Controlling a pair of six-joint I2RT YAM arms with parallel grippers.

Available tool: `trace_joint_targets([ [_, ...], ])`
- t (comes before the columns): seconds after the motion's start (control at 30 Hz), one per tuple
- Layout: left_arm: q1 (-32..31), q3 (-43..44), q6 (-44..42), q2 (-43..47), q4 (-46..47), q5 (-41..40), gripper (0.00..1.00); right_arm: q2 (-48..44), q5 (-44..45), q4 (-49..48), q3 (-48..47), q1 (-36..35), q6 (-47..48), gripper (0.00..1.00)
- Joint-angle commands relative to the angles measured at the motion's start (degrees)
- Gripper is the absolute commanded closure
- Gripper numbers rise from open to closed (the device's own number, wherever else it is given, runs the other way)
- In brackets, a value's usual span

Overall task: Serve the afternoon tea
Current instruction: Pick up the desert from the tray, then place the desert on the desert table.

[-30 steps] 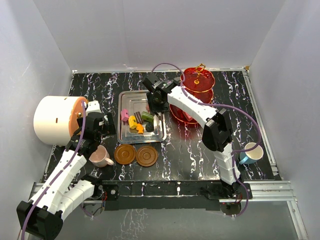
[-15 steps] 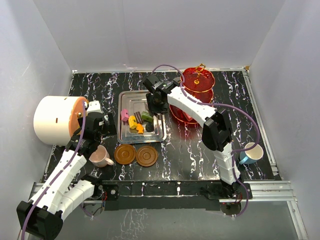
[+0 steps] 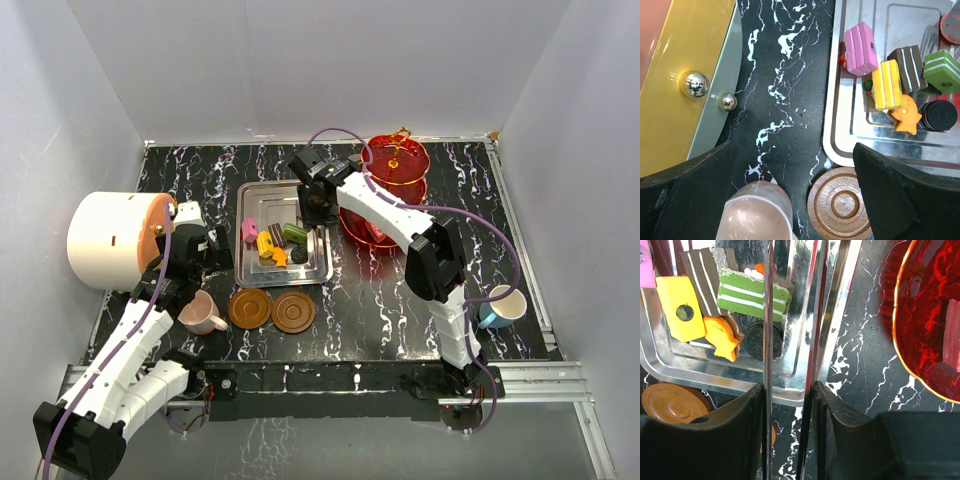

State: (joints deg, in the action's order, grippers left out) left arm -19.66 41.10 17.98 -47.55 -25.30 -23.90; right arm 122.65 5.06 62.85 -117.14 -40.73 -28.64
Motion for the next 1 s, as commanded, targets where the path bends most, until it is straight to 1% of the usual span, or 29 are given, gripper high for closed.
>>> trace_joint_targets([
  [0.0, 0.2, -0.7, -0.5, 0.6, 0.8, 0.1, 0.01, -6.2, 4.2, -1.0, 0.0, 0.1, -1.6, 0.68],
  [0.2, 0.2, -0.7, -0.5, 0.5, 0.9, 0.5, 0.01, -11.7, 7.4, -1.6, 6.3, 0.1, -4.2, 0.68],
  [0.43, 0.2, -0.7, -0.5, 0.6, 0.9, 0.7, 0.01, -18.2, 7.0, -4.8, 14.7, 0.5, -8.3, 0.69],
  [0.7, 0.3, -0.7, -0.5, 0.5, 0.7, 1.0, 0.01, -24.5, 7.6, -7.8, 23.2, 3.0, -13.4, 0.68],
  [0.97, 0.2, -0.5, -0.5, 0.0, 0.7, 1.7, 0.01, -27.3, 7.2, -11.6, 28.4, 4.6, -15.6, 0.68],
])
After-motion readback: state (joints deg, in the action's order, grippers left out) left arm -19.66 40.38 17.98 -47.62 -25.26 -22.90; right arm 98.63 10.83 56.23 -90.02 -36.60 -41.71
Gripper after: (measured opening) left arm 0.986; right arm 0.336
